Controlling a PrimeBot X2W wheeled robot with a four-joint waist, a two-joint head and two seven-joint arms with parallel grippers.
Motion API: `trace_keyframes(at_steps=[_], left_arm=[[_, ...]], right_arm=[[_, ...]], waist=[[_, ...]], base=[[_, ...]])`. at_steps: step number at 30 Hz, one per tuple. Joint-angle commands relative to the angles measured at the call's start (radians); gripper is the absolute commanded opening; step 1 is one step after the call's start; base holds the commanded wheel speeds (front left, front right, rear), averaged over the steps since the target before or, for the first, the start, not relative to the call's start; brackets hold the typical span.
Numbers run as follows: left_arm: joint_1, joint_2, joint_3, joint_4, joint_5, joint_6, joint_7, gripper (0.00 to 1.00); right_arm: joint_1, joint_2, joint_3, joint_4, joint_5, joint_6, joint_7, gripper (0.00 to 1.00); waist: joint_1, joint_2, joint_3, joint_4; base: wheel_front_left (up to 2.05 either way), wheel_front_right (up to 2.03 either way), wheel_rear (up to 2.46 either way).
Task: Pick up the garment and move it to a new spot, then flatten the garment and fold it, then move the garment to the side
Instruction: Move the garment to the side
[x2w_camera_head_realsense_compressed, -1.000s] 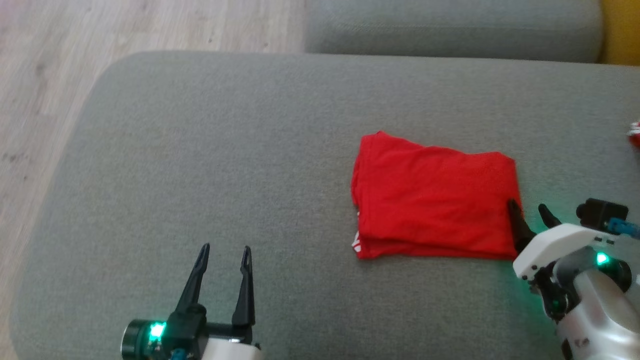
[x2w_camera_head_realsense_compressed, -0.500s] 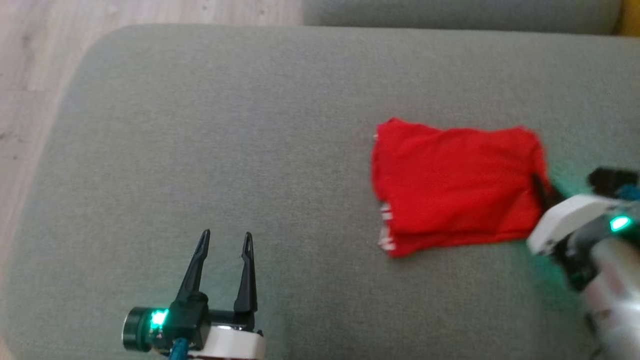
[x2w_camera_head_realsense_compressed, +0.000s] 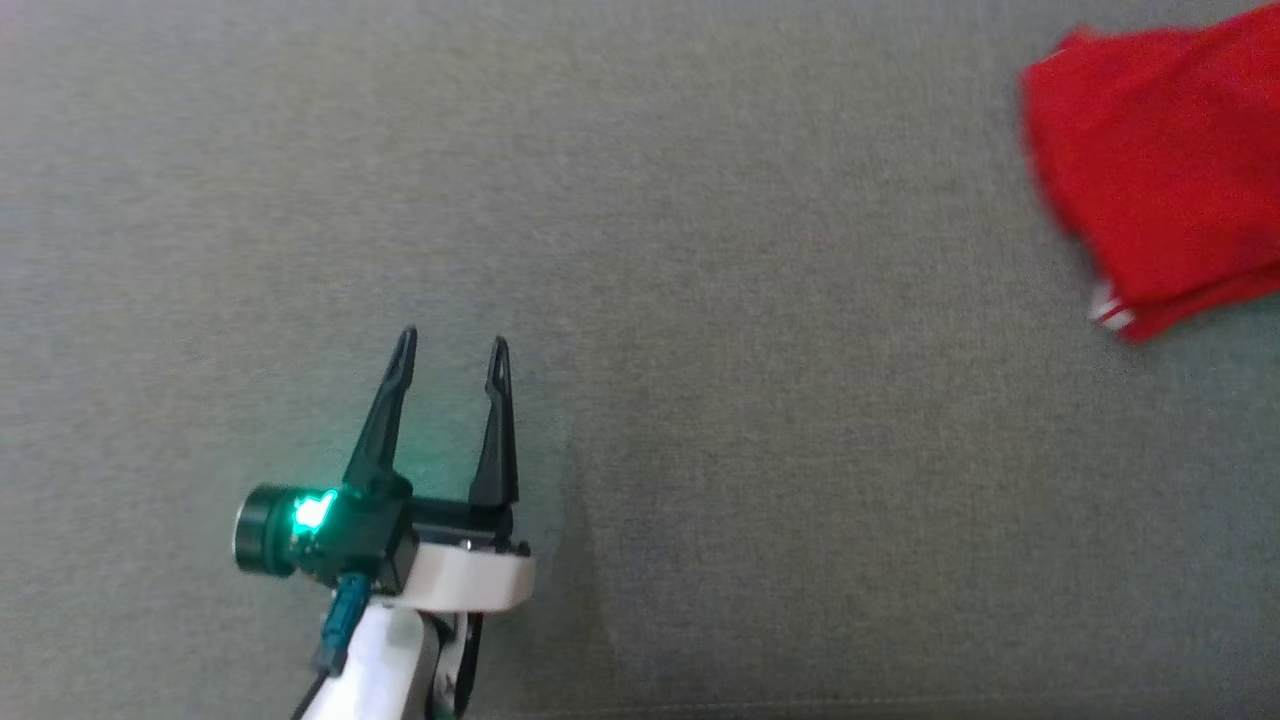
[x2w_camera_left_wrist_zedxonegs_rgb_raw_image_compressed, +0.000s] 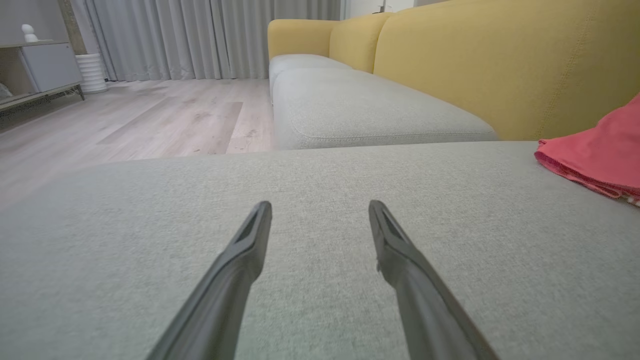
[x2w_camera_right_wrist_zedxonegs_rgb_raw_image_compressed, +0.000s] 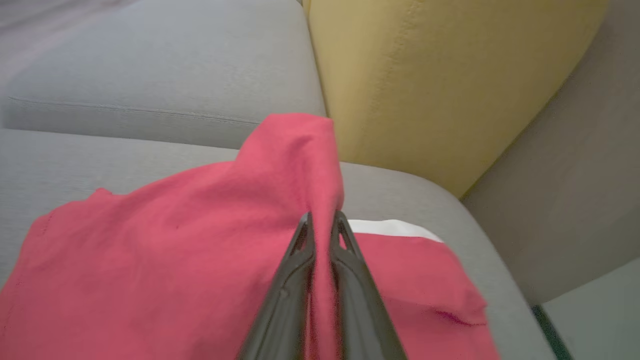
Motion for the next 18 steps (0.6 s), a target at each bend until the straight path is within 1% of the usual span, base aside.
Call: trace_keyframes(at_steps=[1, 4, 5, 6, 7, 9, 11, 13, 15, 18], left_arm=[[-0.028, -0.003, 0.022, -0.036, -0.001, 0.001, -0.005, 1.00], [-0.047, -0.003, 0.022, -0.043, -0.006, 0.007, -0.005, 1.00], [-0.051, -0.003, 0.022, -0.045, -0.008, 0.010, -0.005, 1.00], [-0.053, -0.003, 0.022, -0.047, -0.011, 0.013, -0.005, 1.00], [-0.055, -0.003, 0.022, -0.048, -0.014, 0.015, -0.005, 1.00], [-0.057, -0.003, 0.025, -0.047, -0.030, 0.020, -0.005, 1.00], [-0.057, -0.003, 0.030, -0.052, -0.061, 0.017, -0.005, 1.00], [-0.048, -0.003, 0.033, -0.048, -0.072, 0.018, -0.005, 1.00], [-0.035, -0.003, 0.035, -0.054, -0.079, 0.017, -0.005, 1.00], [0.002, -0.003, 0.038, -0.058, -0.093, 0.009, -0.005, 1.00]], right_arm=[[-0.011, -0.083, -0.015, -0.034, -0.008, -0.001, -0.001, 0.00], [-0.017, -0.159, -0.056, -0.049, -0.018, -0.001, 0.006, 0.00], [-0.018, -0.181, -0.071, -0.054, -0.025, -0.001, 0.010, 0.04], [-0.022, -0.199, -0.089, -0.059, -0.033, -0.001, 0.012, 0.42], [-0.026, -0.212, -0.109, -0.063, -0.046, -0.001, 0.010, 1.00], [-0.030, -0.208, -0.150, -0.071, -0.079, -0.001, -0.006, 1.00], [-0.019, -0.172, -0.178, -0.086, -0.110, -0.001, -0.021, 1.00], [0.012, -0.120, -0.194, -0.106, -0.153, -0.001, -0.041, 1.00], [0.060, -0.044, -0.205, -0.130, -0.184, -0.001, -0.065, 1.00], [0.174, 0.105, -0.213, -0.172, -0.207, -0.001, -0.097, 1.00]], waist=[[-0.0003, 0.0001, 0.044, -0.032], [-0.0003, 0.0001, 0.062, -0.041], [-0.0003, 0.0001, 0.064, -0.042], [-0.0003, 0.0001, 0.066, -0.043], [-0.0003, 0.0001, 0.066, -0.044], [-0.0003, 0.0001, 0.058, -0.044], [-0.0003, 0.0001, 0.038, -0.042], [-0.0003, 0.0001, 0.006, -0.037], [-0.0003, 0.0001, -0.040, -0.029], [-0.0003, 0.0001, -0.132, -0.011]], base=[[0.00, 0.00, 0.00], [0.00, 0.00, 0.00], [0.00, 0.00, 0.00], [0.00, 0.00, 0.00], [0.00, 0.00, 0.00], [0.00, 0.00, 0.00], [0.00, 0.00, 0.00], [0.00, 0.00, 0.00], [0.00, 0.00, 0.00], [0.00, 0.00, 0.00]])
